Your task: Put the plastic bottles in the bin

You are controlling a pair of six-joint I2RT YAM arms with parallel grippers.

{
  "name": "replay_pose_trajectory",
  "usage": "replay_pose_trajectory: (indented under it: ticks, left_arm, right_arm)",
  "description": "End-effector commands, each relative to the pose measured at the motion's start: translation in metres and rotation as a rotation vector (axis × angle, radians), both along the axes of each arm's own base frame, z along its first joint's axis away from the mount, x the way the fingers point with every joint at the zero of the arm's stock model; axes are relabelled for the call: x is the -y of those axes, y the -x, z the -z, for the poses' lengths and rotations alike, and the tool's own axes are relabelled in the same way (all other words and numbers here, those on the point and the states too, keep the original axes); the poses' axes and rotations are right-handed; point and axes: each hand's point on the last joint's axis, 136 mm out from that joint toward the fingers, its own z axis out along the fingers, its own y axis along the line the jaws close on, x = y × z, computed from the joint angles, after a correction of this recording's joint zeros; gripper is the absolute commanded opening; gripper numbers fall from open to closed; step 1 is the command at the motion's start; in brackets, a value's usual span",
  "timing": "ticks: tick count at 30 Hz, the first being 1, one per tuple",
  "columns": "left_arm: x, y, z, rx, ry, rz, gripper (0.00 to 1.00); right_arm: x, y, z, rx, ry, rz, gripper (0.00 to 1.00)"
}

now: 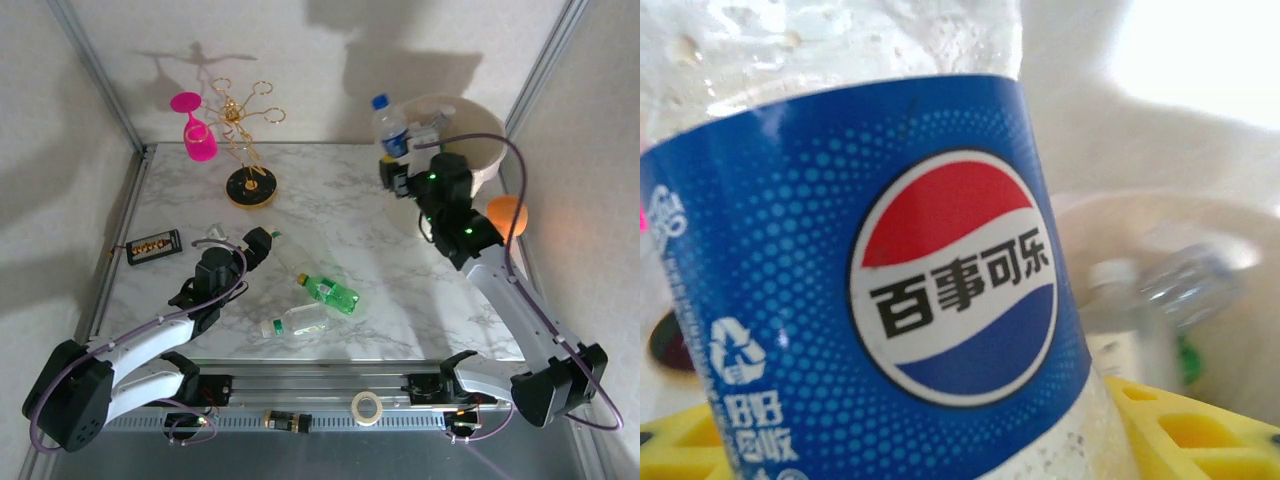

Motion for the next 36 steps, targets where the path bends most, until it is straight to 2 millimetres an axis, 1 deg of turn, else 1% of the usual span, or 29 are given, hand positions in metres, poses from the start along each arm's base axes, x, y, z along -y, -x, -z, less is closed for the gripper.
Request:
replay_pose_trajectory:
  ticks: [1,3,7,11,14,19,26,31,32,36]
  left_arm:
    - [0.01,-0.001,-0.009,0.026,0.026,0.051,1.0]
    - [0.013,0.0,-0.009,0.027,0.038,0.063,1.0]
    - [0.017,0.002,-0.007,0.018,0.048,0.083,0.99]
    - [0.022,0.006,-0.006,0.021,0.063,0.115,1.0]
    - [0.023,0.007,-0.005,0.022,0.063,0.124,1.0]
    - [0.023,0.007,-0.005,0.024,0.058,0.12,1.0]
    - [0.023,0.006,0.001,0.002,0.046,0.121,1.0]
    - [0.023,0.007,0.005,-0.007,0.042,0.118,1.0]
    - [0.023,0.007,0.006,-0.009,0.04,0.118,1.0]
    - [0.025,0.005,0.006,-0.011,0.039,0.12,1.0]
  right_arm:
    - [0.029,-0.004,-0.042,0.1,-0.097,0.078,0.42]
    - [0.048,-0.01,-0.046,0.108,-0.126,0.131,0.42]
    - [0.086,-0.026,-0.039,0.055,-0.179,0.245,0.43]
    - [0.115,-0.044,-0.015,-0.026,-0.227,0.289,0.43]
    - [0.128,-0.054,0.006,-0.088,-0.259,0.303,0.43]
    - [0.135,-0.065,0.03,-0.147,-0.278,0.312,0.43]
    - [0.138,-0.077,0.048,-0.203,-0.286,0.314,0.47]
    - [0.137,-0.082,0.054,-0.222,-0.288,0.313,0.54]
    - [0.137,-0.082,0.053,-0.22,-0.288,0.313,0.56]
    - [0.139,-0.082,0.053,-0.219,-0.289,0.321,0.71]
